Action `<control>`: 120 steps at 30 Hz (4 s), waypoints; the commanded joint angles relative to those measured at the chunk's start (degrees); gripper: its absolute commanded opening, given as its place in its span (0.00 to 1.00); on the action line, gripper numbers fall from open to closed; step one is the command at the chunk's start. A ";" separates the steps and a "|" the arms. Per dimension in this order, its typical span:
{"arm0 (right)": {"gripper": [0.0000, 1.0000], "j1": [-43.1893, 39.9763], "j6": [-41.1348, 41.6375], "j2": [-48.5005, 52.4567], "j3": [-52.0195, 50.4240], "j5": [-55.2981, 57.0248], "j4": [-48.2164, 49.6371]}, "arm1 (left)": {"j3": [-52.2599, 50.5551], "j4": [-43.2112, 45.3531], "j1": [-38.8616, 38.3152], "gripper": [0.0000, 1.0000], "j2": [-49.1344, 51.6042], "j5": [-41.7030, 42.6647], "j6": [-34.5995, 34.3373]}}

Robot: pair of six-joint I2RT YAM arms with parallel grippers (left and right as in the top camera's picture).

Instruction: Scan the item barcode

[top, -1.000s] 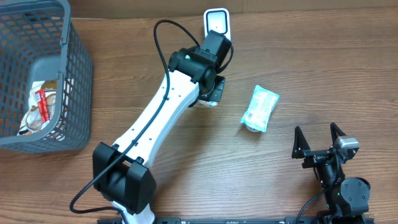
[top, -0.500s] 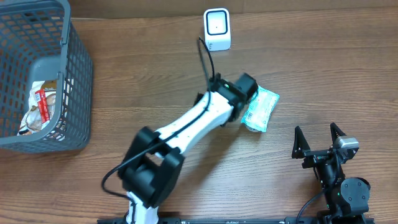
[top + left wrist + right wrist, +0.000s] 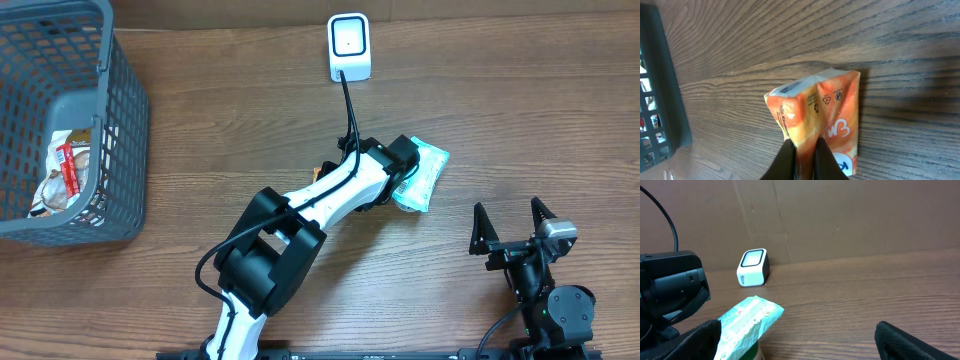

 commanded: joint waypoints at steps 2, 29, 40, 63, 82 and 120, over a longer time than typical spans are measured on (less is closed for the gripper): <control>1.00 -0.20 -0.22 -0.15 -0.57 0.33 0.33 | -0.28 0.04 -0.50 0.12 0.37 1.14 -1.60; 1.00 -0.20 -0.22 -0.15 -0.59 0.33 0.33 | 5.70 -1.46 -0.42 0.18 0.35 7.19 -1.57; 1.00 -0.20 -0.22 -0.15 -0.59 0.33 0.33 | 7.19 -0.92 -0.02 0.24 0.33 10.38 -1.40; 1.00 -0.20 -0.22 -0.15 -0.59 0.33 0.33 | 15.80 -11.37 12.37 0.87 0.35 38.18 7.26; 1.00 -0.20 -0.22 -0.15 -0.59 0.33 0.33 | 1.73 2.78 12.55 0.43 0.35 36.52 4.63; 1.00 -0.20 -0.22 -0.13 -0.57 0.33 0.33 | 22.93 -4.98 17.38 0.72 -2.80 41.92 10.21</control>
